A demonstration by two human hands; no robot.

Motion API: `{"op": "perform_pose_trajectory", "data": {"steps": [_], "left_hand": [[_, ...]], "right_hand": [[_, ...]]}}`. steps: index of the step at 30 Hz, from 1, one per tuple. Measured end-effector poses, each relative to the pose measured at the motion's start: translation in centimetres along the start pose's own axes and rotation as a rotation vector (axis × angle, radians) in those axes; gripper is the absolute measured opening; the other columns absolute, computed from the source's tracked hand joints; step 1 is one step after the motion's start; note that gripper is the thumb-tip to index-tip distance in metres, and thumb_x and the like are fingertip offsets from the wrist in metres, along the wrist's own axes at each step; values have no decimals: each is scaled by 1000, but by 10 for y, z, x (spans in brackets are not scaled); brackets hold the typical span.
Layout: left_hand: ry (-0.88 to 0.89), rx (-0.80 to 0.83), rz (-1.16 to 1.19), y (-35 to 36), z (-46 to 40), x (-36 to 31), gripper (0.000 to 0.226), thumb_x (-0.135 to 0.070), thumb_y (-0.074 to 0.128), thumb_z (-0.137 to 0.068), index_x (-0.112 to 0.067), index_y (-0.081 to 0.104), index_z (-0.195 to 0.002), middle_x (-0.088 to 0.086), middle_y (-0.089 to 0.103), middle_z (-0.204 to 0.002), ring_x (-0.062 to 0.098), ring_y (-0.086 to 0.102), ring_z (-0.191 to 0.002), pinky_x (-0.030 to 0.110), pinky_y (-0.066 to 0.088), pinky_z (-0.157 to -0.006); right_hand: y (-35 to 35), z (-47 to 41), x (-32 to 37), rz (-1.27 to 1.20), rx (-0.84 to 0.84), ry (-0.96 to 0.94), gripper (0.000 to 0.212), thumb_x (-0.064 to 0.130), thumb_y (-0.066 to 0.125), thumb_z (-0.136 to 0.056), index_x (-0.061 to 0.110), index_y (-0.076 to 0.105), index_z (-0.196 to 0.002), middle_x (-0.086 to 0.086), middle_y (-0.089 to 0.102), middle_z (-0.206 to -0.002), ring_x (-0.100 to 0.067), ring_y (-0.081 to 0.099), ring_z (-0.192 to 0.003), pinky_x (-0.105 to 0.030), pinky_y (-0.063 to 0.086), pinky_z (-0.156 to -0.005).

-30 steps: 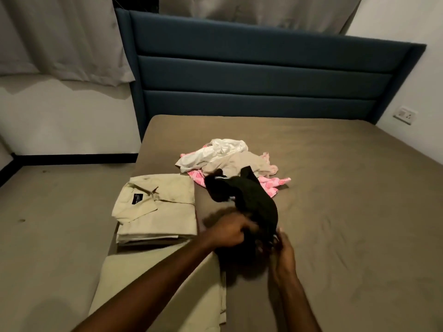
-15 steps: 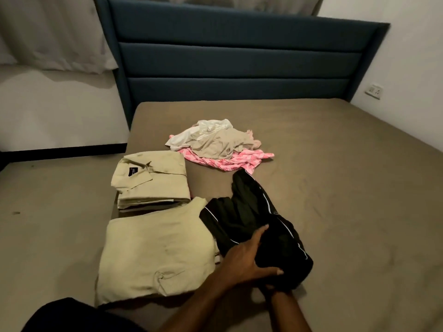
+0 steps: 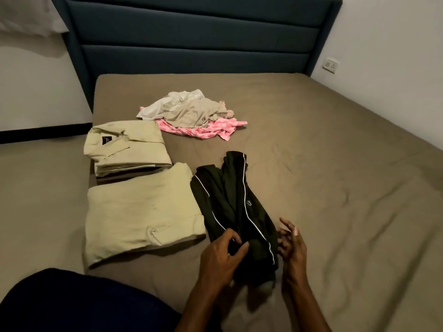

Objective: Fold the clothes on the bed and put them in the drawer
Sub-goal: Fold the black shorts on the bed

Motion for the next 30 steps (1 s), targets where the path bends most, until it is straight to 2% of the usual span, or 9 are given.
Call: {"op": "perform_pose_trajectory", "data": {"steps": [2,4,8,13,17,22,24,26,30], "left_hand": [[-18,-10,-69,-2,7,6,28,-59,65,-87,-36,55,-99,-16,64,-88,3,61,-77,22,49,-67],[-53,21,-143,1,9,11,37,-49,72,-84,-37,52,-113,-14,64,-94,1,59,-78,24,50,-71],[-137,58,-77,-3,10,25,38,-42,78,-78,-40,58,-111,-16,65,-95,5,61,-83,21,48,-70],[-196,69,-44,-19,2,44,59,-59,89,-50,-38,59,-96,-19,67,-98,2,63,-91,27,53,-75],[-134,-73,-40,-39,6,33,39,-48,69,-69,-35,61,-104,-15,69,-94,8,66,-87,30,53,-75],[-282,-371,316,-70,19,43,14,-33,58,-83,-26,64,-94,-11,64,-64,9,58,-60,38,49,-64],[-316,-428,311,-78,26,45,15,-21,57,-93,-29,59,-106,-6,63,-64,18,58,-59,43,51,-62],[-288,-405,273,-80,28,39,44,-8,55,-96,-38,52,-127,-7,67,-80,18,62,-65,35,55,-63],[-209,-142,196,-54,16,36,70,10,54,-83,-39,68,-130,-18,68,-119,6,70,-95,22,58,-86]], "right_hand": [[18,17,1,253,182,-2,85,70,71,-72,43,47,-150,0,60,-137,-13,67,-116,-31,57,-91],[25,26,-1,508,360,-130,112,54,89,-66,47,27,-159,13,42,-154,-2,51,-136,-23,49,-105],[41,33,-27,983,520,-223,123,39,94,-60,54,21,-158,12,16,-162,-6,33,-144,-23,40,-115],[-7,3,0,674,214,-210,52,8,65,-67,27,77,-114,0,73,-120,-13,69,-111,-30,54,-98],[-76,-10,-10,357,-219,47,39,-18,46,-82,8,75,-80,-9,70,-73,-27,63,-76,-25,52,-59],[-127,8,-58,-59,-528,327,34,-7,48,-88,15,72,-99,-16,71,-107,-30,65,-84,-38,54,-74],[-122,9,-52,-124,-457,269,27,12,64,-95,19,72,-120,-11,70,-127,-28,69,-107,-45,54,-95],[-106,13,-36,-99,-296,206,58,40,83,-78,25,68,-133,-1,70,-132,-20,69,-116,-43,55,-101],[-87,14,-26,371,66,81,87,15,99,-54,28,68,-134,6,72,-127,-10,68,-117,-33,57,-96]]}}
Point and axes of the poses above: each hand's wrist, its own z-axis away from the middle knuckle, its own y-axis out of the palm, x = y × z, the point moved 10 cm from there along -z, towards the middle knuckle
